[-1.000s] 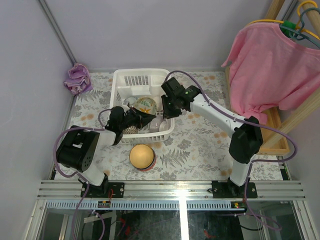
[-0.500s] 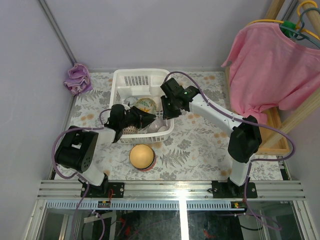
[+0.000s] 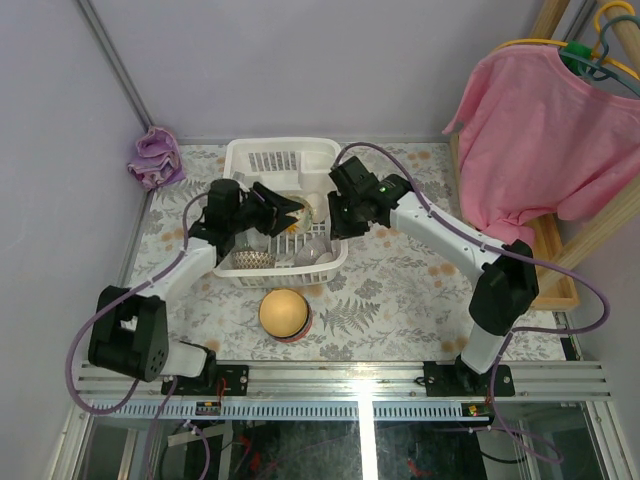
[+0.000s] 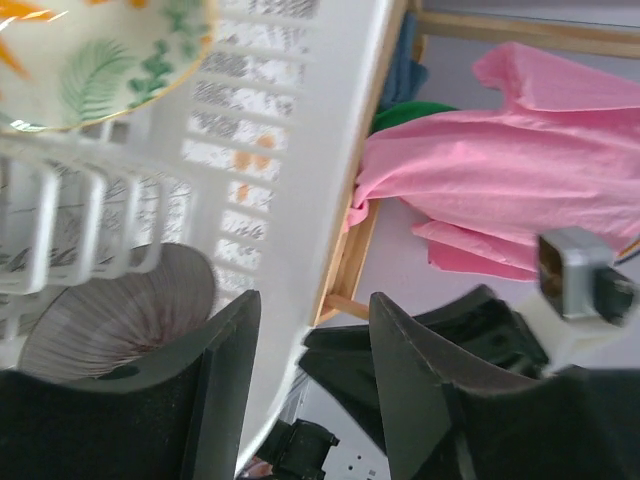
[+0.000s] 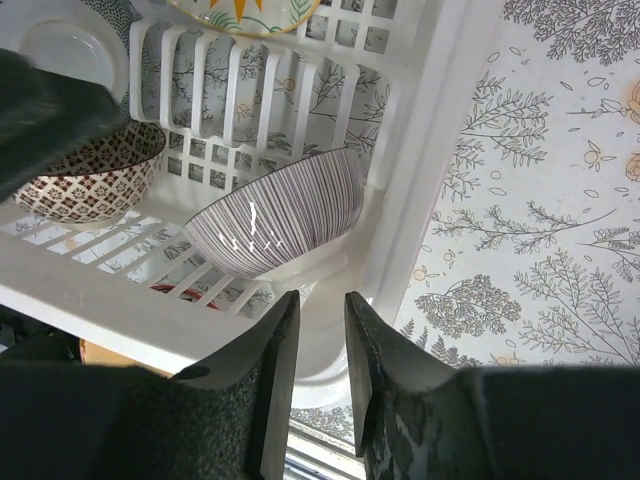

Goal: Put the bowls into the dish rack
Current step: Adjust the bowl in the dish rack.

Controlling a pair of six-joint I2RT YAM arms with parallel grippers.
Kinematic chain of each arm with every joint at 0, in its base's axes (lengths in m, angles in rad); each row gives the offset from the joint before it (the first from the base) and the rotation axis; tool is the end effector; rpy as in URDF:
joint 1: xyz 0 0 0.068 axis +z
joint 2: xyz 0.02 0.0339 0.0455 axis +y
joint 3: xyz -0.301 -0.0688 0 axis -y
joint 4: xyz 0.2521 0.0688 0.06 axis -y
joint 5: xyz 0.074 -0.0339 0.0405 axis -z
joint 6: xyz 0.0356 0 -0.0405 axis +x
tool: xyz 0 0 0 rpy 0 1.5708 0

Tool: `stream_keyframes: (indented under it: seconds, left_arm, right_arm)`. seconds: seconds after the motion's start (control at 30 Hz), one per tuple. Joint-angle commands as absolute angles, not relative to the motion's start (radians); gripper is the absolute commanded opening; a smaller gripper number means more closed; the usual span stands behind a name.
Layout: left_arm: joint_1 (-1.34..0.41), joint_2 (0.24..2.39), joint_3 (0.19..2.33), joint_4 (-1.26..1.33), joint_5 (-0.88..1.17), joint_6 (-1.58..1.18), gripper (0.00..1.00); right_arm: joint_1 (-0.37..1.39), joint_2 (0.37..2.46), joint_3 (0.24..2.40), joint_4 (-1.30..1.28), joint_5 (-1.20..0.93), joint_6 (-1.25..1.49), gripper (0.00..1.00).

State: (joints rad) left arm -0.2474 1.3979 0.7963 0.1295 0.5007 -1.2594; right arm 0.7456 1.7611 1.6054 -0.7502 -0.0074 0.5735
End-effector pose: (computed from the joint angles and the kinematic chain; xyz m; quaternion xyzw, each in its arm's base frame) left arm 0.2903 -0.0909 0.2689 -0.2873 0.7854 -0.5002 0.2244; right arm 0.2958 0.2735 0.3430 -0.0824 0.9416 0.2027 0.2558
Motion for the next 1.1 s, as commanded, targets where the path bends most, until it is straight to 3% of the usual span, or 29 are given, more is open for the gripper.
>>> stream_keyframes:
  seconds: [0.0,0.3,0.5,0.57,0.67,0.83,1.07]
  left_arm:
    - [-0.242,1.341,0.902,-0.046,0.465,-1.149,0.47]
    - [-0.242,1.258,1.038,-0.302,0.391,-0.95,0.48]
    - [-0.24,1.235,1.109,-0.43,0.287,-0.849,0.48]
    - [-0.236,1.251,1.124,-0.459,0.267,-0.836,0.48]
    - [-0.234,1.294,1.165,-0.532,0.264,-0.829,0.48]
    - [-0.232,1.351,1.288,-0.655,0.245,-0.863,0.48]
    - [-0.232,1.465,1.497,-0.859,0.236,-0.871,0.48]
  right_arm:
    - [0.75,1.726,1.601,-0.744,0.004,0.575,0.34]
    - [0.751,1.798,1.646,-0.807,0.119,0.548,0.57]
    - [0.75,1.912,1.743,-0.891,0.204,0.473,0.55]
    - [0.747,1.924,1.73,-0.896,0.206,0.463,0.47]
    - [0.738,1.915,1.687,-0.91,0.18,0.464,0.23]
    - [0.705,1.815,1.604,-0.997,0.187,0.501,0.01]
    - [0.642,1.669,1.451,-1.105,0.213,0.531,0.0]
